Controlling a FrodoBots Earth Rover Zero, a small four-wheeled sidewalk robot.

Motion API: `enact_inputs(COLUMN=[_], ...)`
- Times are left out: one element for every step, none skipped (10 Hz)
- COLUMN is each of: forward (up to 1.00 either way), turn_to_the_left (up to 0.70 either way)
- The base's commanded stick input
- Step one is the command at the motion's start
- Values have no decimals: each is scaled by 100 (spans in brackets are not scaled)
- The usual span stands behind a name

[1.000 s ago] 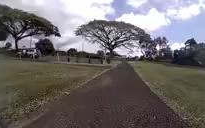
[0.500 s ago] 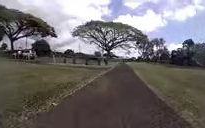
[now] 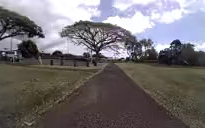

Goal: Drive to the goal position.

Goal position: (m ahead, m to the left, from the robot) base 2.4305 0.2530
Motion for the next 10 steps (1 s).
enact_inputs(forward=[70,70,70,70,70,70,70,70,70,70], turn_to_the_left=[-1,-1,-1,-1,1,1,1,1,1,1])
